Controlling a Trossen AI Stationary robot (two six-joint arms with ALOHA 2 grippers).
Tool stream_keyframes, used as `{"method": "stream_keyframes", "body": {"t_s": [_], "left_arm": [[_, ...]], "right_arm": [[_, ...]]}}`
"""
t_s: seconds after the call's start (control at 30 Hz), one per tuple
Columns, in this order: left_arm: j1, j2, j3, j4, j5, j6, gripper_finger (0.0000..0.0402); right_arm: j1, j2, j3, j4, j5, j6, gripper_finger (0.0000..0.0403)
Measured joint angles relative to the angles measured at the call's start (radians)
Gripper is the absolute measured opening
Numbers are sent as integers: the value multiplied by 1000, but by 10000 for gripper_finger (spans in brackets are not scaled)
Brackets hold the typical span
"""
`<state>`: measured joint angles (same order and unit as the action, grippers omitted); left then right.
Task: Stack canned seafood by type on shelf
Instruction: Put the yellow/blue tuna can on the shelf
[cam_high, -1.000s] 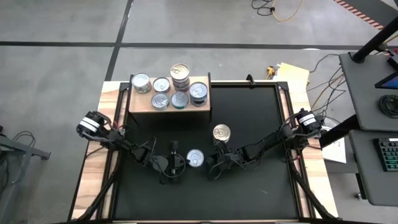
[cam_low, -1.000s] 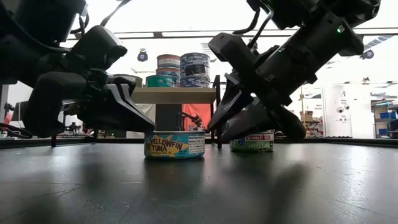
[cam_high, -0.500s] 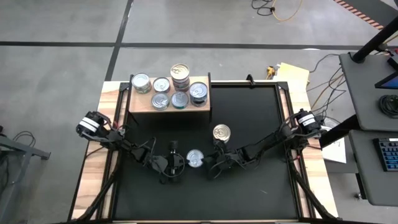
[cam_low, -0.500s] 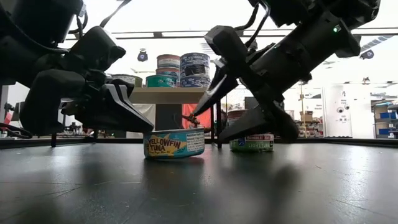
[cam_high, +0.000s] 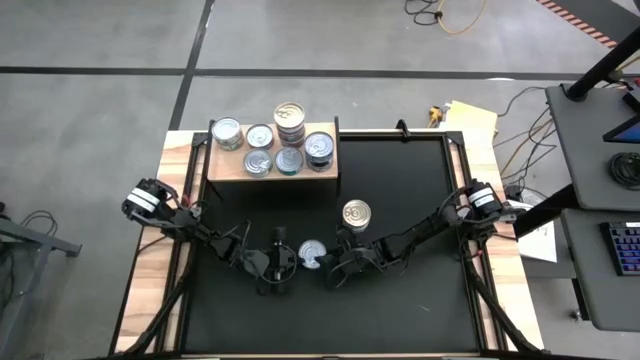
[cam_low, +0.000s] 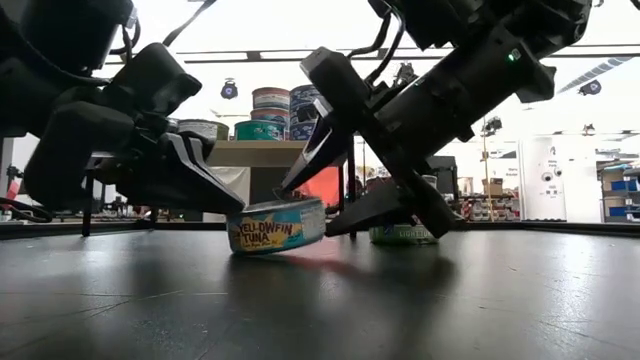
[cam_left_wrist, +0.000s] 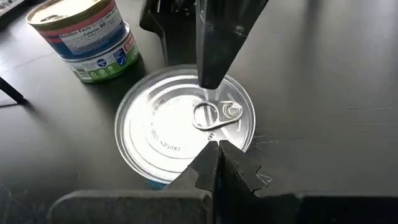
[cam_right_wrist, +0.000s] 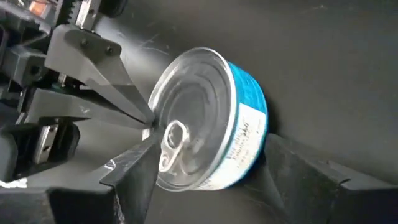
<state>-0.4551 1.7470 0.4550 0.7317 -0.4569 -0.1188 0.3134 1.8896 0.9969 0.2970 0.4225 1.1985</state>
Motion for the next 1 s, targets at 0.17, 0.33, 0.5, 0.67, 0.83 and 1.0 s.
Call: {"method": "stream_keyframes", "body": {"t_s": [0.17,0.33,0.5,0.67,0.83,1.0], "left_arm": [[-2,5,-7,-20,23,-10,0],[-1,6,-9,-17,16,-10,0],[-2,5,-8,-9,12,2,0],[-2,5,-8,-6,8,4,0],[-2,5,-8,-2,6,4,0],[-1,4,-9,-1,5,1,0]], "right_arm": [[0,0,15,9,-4,-33,272],[0,0,12,32,2,-99,263],[1,0,12,33,111,-436,254],[-5,0,15,124,152,-866,253],[-43,1,78,98,57,-1091,262],[-85,15,126,42,-30,-1095,267]]}}
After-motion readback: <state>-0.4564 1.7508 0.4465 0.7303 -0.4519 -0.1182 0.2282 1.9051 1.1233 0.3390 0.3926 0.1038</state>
